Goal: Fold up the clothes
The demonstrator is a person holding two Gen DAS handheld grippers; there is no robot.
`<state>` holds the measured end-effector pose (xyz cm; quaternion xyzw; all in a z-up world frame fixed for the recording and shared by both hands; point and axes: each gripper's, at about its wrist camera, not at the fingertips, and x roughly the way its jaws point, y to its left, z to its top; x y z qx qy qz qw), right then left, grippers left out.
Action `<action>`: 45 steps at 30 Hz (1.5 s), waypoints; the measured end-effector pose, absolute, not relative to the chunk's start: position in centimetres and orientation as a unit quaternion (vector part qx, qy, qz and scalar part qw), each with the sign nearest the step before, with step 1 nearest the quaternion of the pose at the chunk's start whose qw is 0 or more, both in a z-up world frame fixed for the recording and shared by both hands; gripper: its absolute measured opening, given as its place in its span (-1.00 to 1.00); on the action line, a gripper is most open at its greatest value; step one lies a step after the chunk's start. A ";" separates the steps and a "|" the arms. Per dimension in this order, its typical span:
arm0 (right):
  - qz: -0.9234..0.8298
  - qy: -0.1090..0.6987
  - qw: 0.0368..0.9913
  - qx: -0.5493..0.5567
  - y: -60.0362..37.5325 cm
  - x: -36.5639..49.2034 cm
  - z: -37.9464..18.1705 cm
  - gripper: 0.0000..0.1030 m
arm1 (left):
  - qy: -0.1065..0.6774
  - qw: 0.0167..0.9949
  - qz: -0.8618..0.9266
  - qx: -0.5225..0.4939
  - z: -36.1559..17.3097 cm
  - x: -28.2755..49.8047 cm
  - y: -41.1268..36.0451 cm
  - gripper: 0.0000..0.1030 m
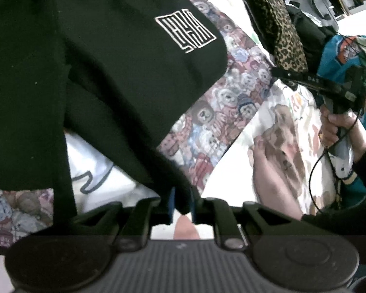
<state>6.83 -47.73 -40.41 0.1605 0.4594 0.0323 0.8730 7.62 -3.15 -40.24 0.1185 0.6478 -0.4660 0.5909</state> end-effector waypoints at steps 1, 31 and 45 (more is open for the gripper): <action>0.028 0.463 0.870 0.167 -48.0 6.9 -40.8 -0.93 | 0.649 0.593 -0.462 0.118 -40.3 7.8 -3.0 -0.76; -0.002 0.469 0.860 0.200 -49.1 7.5 -42.4 -0.94 | 0.705 0.595 -0.384 0.042 -43.2 9.9 -1.0 -0.84; 0.016 0.446 0.852 0.275 -50.4 8.1 -42.9 -0.17 | 0.727 0.579 -0.362 -0.071 -45.5 10.0 -1.0 0.11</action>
